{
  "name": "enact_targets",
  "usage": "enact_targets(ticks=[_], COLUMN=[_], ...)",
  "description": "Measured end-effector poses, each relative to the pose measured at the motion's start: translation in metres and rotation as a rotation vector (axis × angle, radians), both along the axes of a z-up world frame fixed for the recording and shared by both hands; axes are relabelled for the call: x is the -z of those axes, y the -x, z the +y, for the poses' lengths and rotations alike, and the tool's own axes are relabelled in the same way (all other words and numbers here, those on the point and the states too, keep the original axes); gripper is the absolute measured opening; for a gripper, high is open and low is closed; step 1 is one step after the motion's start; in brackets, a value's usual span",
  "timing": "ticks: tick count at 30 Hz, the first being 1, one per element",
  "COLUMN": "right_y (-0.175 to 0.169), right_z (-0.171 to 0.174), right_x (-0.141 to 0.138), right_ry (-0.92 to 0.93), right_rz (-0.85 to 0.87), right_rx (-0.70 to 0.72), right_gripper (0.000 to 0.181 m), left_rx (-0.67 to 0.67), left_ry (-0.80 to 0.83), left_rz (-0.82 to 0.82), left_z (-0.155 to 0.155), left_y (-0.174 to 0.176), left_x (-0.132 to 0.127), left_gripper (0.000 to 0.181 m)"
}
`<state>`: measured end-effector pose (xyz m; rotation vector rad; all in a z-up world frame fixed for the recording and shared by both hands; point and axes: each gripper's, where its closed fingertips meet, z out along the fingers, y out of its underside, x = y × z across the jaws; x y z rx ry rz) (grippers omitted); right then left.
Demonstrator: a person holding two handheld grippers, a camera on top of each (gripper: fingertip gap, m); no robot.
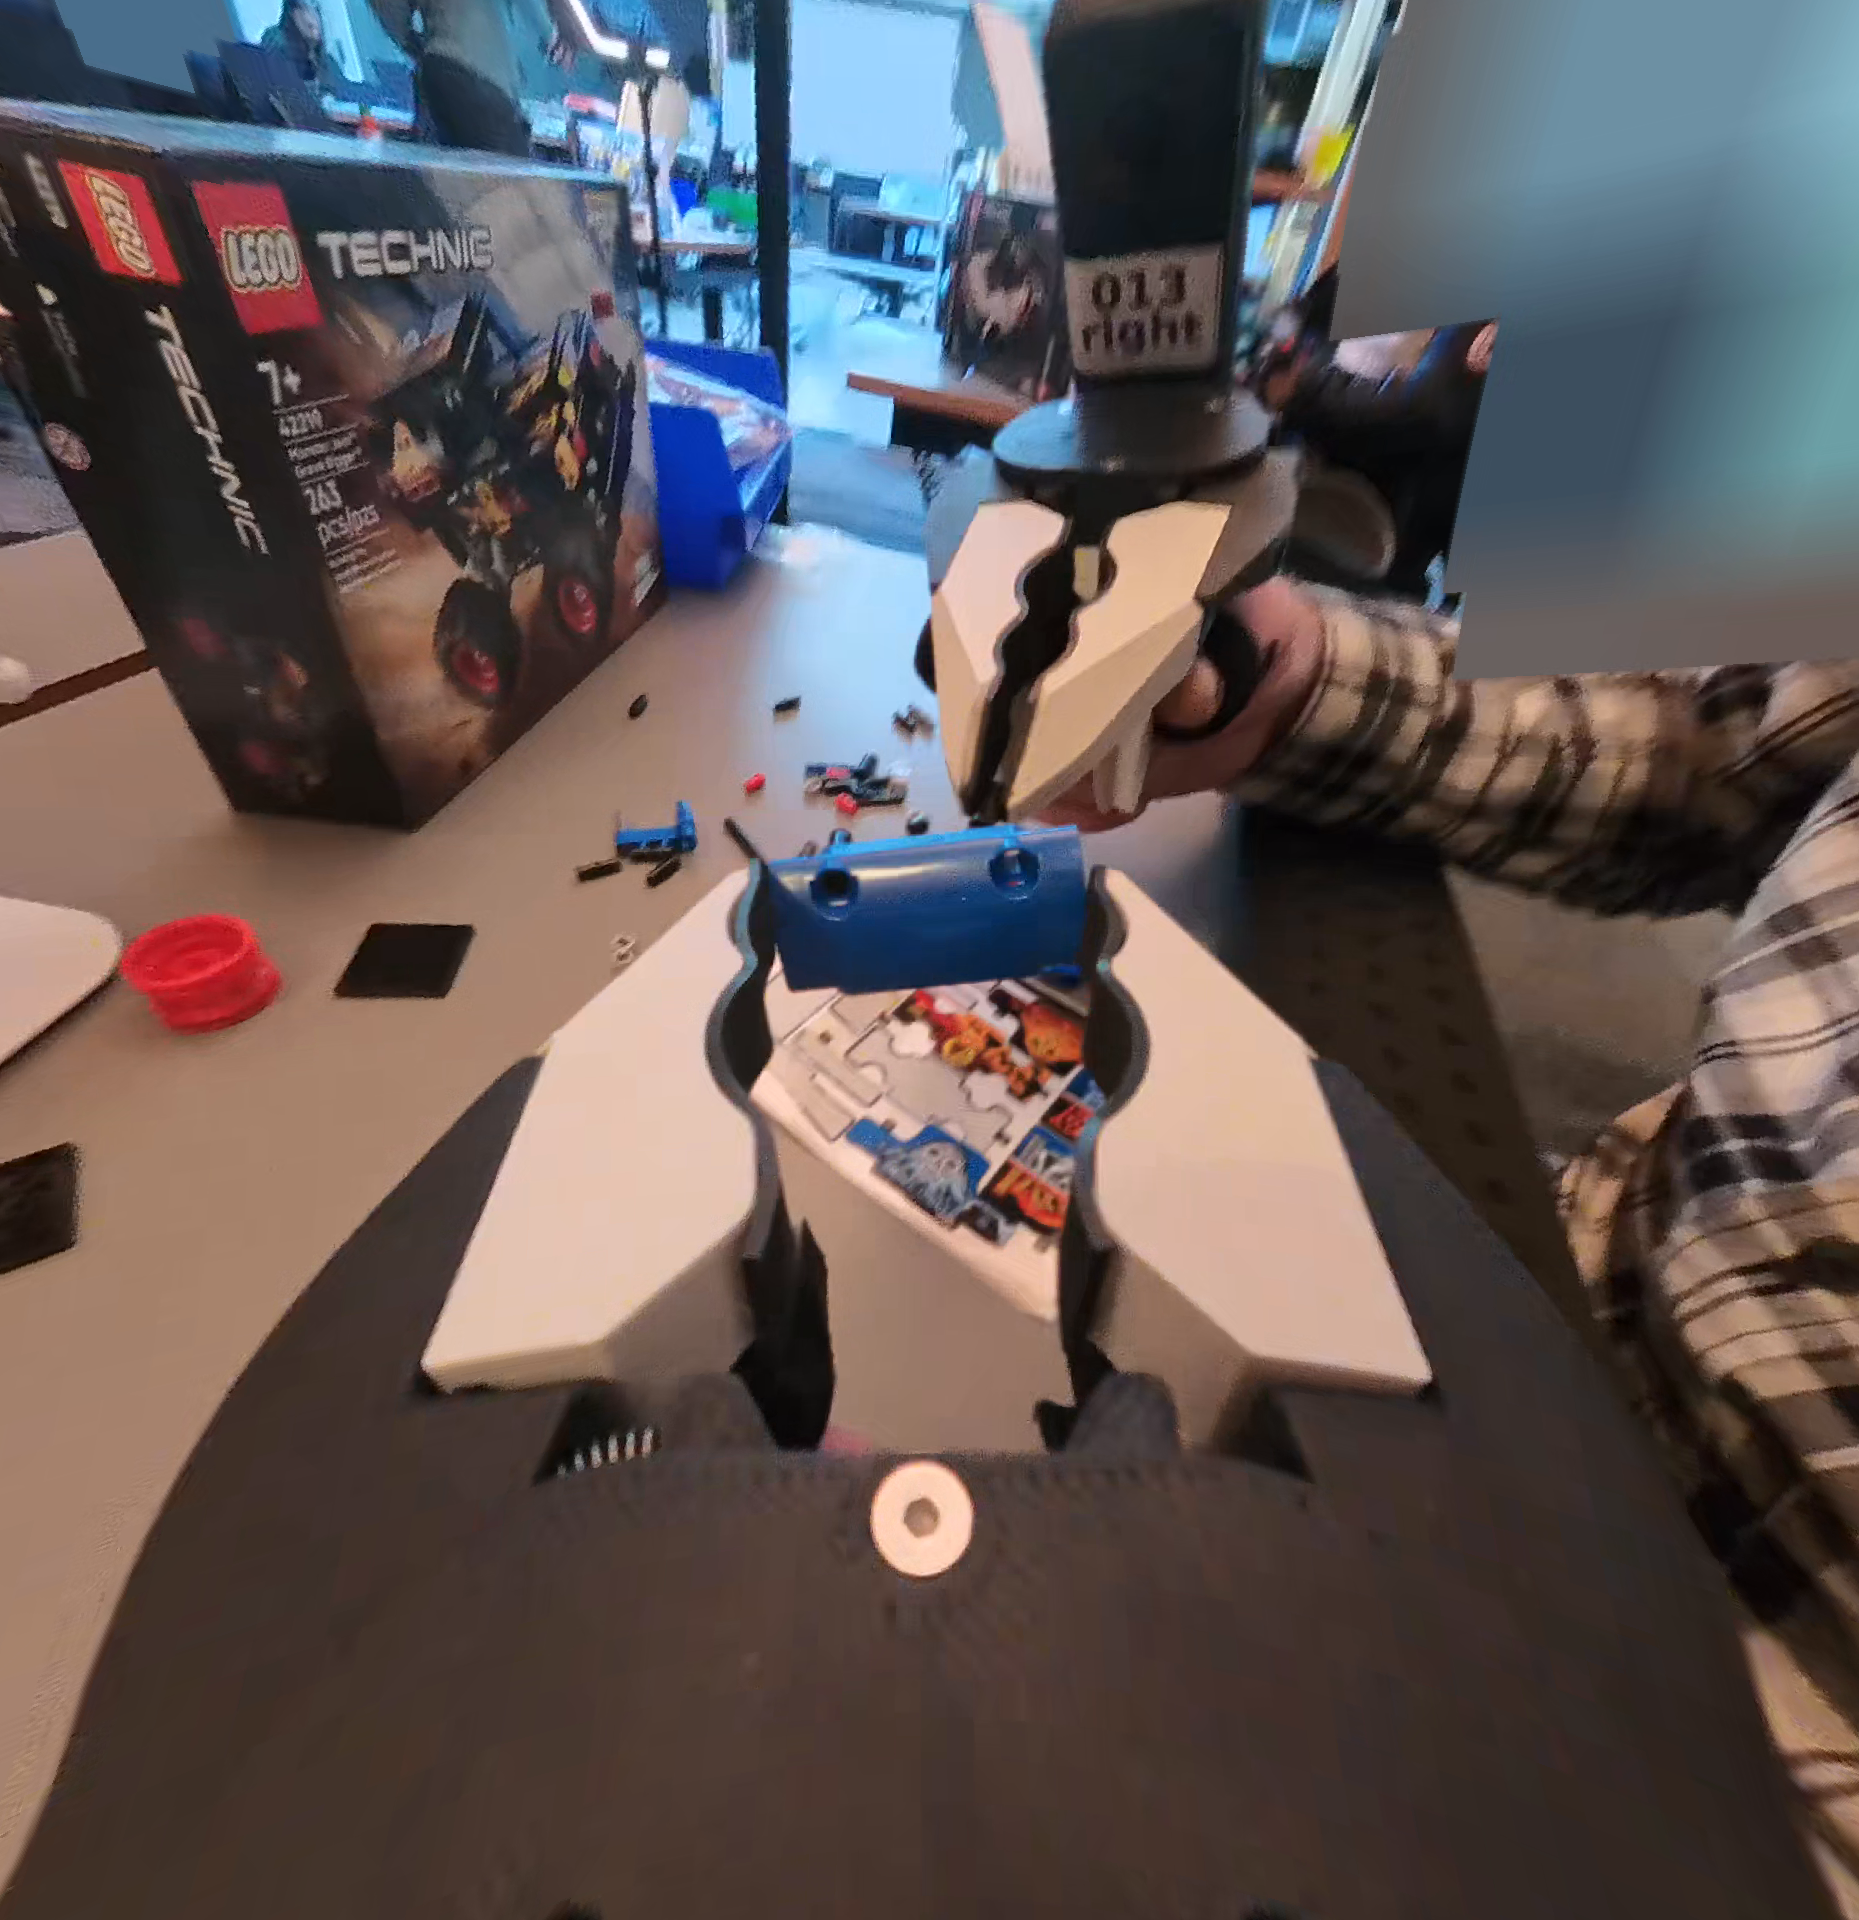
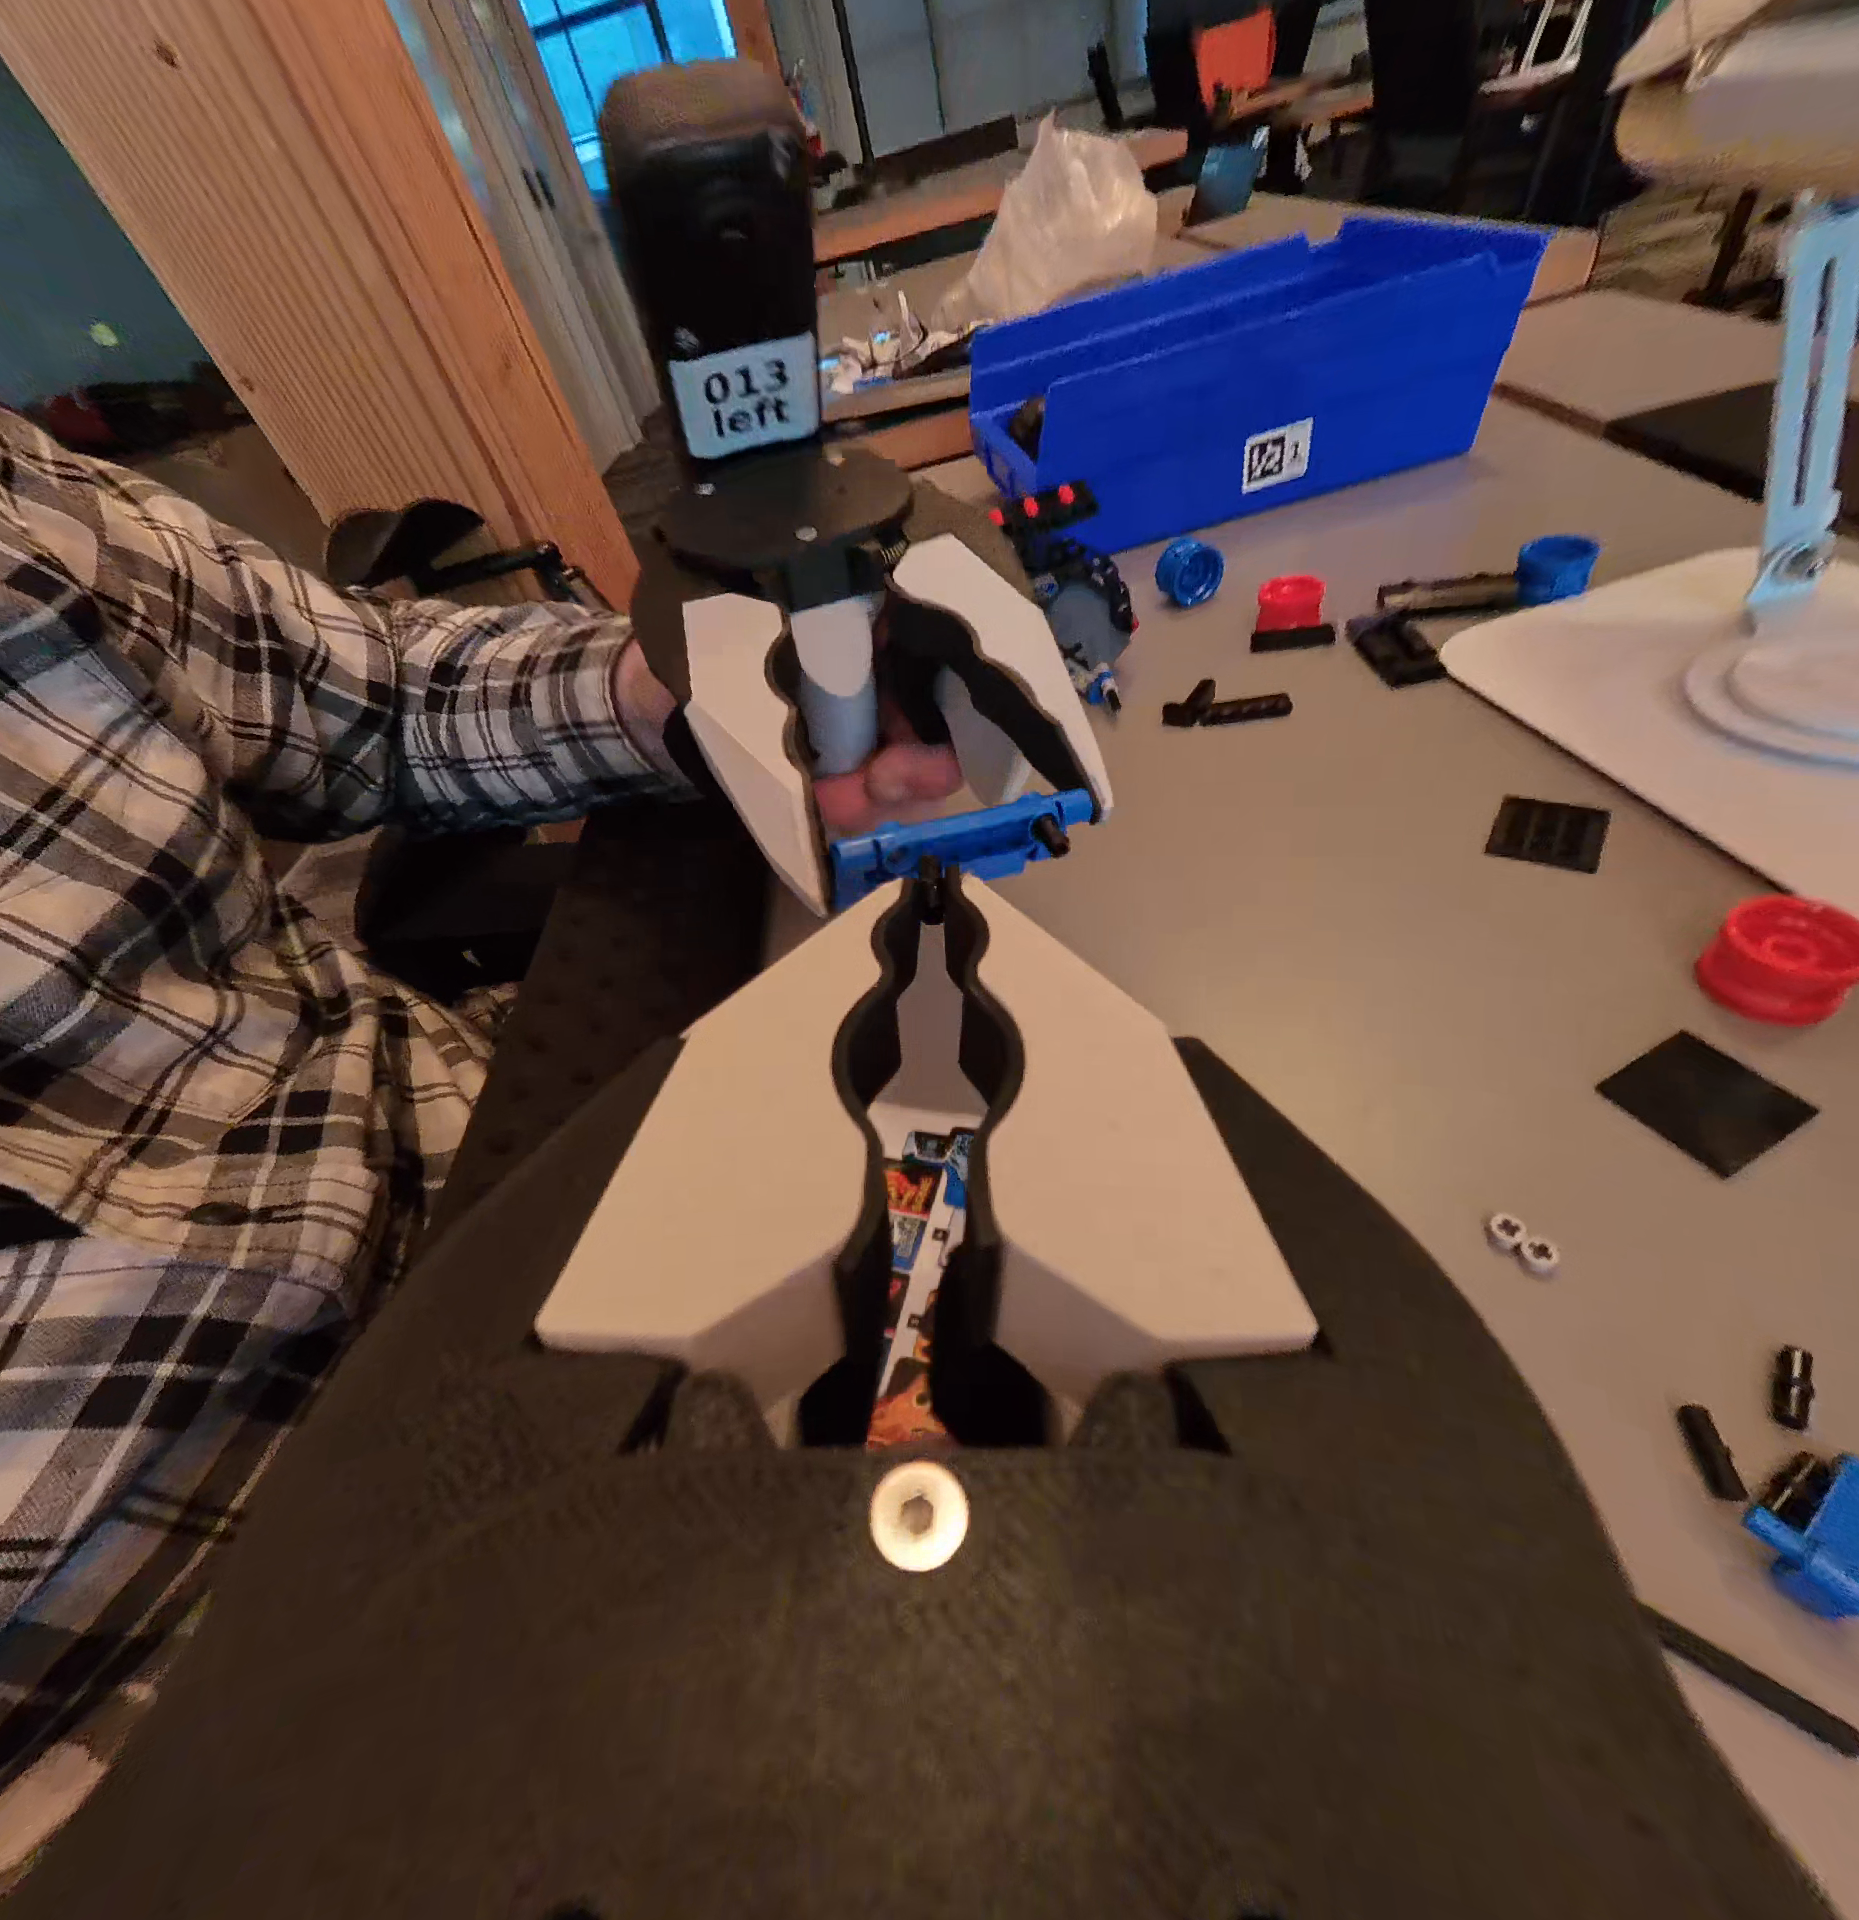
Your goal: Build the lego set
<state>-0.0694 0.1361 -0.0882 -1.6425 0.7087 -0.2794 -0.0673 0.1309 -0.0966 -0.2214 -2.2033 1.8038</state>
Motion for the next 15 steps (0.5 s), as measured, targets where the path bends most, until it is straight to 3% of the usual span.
enact_targets(ticks=[4, 15], right_y=[0.001, 0.005], right_z=[0.002, 0.007], right_x=[-0.008, -0.018], right_ry=[0.016, 0.039], right_rz=[-0.058, -0.134], right_rx=[0.020, 0.036], right_gripper=[0.003, 0.003], left_rx=[0.052, 0.097], left_ry=[0.050, 0.084], left_rz=[0.117, 0.234], left_z=[0.000, 0.001], left_y=[0.004, 0.003], left_x=[-0.007, -0.012], left_gripper=[0.058, 0.058])
